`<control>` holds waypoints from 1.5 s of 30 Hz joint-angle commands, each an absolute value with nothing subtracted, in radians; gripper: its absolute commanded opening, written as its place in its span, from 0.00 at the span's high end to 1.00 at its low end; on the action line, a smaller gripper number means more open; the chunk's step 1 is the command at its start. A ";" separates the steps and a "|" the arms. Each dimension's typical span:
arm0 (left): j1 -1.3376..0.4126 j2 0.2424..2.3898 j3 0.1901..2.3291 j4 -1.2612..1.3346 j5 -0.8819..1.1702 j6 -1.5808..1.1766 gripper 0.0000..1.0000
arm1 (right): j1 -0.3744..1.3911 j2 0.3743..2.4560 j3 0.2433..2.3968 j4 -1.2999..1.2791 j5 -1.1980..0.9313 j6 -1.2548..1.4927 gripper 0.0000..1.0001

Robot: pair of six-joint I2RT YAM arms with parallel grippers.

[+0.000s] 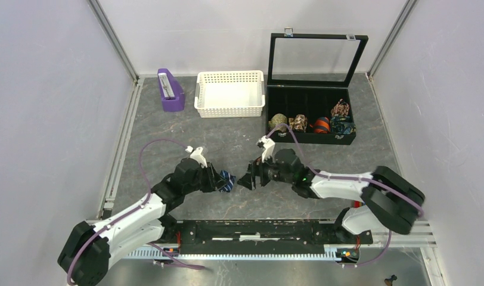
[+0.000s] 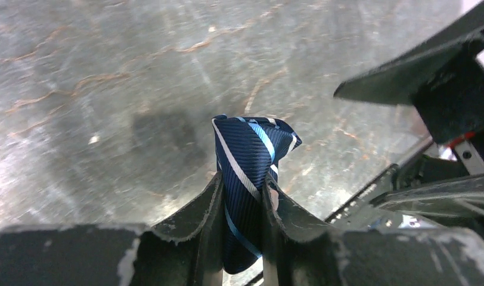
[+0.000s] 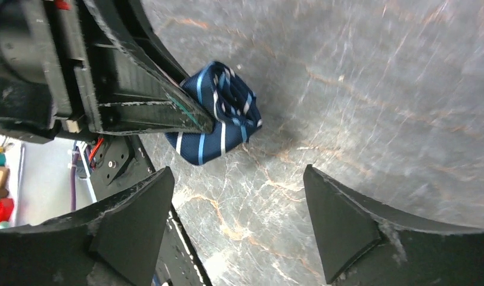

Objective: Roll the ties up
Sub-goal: Pick up the tie at the center of the board.

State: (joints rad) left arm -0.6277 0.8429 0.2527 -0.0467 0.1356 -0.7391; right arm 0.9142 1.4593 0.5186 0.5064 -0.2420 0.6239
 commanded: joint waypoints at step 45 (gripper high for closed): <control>-0.882 0.845 0.375 0.358 0.601 -0.559 0.85 | 0.807 1.067 0.368 0.799 -1.021 0.543 0.48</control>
State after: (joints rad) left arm -0.8677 0.8608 0.3527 0.2611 0.5781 -0.6193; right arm 0.8089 1.0958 0.3820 0.5648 -0.9207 0.3923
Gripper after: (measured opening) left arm 0.297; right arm 0.532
